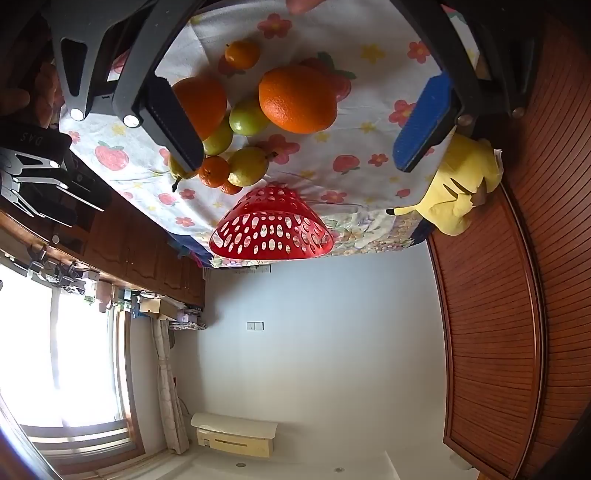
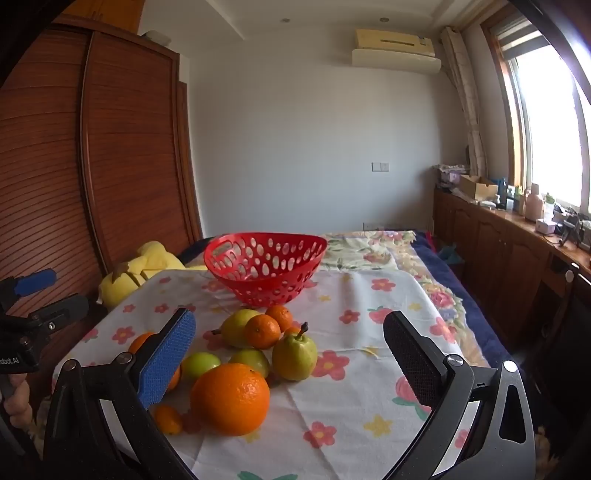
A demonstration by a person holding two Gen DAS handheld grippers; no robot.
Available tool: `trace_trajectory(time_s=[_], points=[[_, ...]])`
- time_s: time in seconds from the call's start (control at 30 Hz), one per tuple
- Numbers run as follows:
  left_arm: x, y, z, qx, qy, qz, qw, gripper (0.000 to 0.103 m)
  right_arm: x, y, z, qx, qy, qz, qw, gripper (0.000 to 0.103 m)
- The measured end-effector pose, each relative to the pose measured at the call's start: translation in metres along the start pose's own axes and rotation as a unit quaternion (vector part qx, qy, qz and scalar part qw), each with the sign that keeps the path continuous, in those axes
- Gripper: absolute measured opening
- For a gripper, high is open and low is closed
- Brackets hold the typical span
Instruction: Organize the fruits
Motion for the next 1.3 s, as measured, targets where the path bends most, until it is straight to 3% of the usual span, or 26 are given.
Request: trace_trajectory(time_s=[1.3], points=[[0.0046,0.0070,0.0016,0.000,-0.001,0.001,1.0000,0.103,0.0003,0.0007,0.0009,-0.009,0.000,-0.001,1.000,0.103]])
Point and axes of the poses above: each gripper's, at about its wrist camera, not at the fingertips, and y roughly against the way its jaws point, x to its left, z to its top, the point moved 7 cm from there along -y, roughly the way its jaws point, and after that the axes turned 9 degrees about z, right-handed, at the moved point
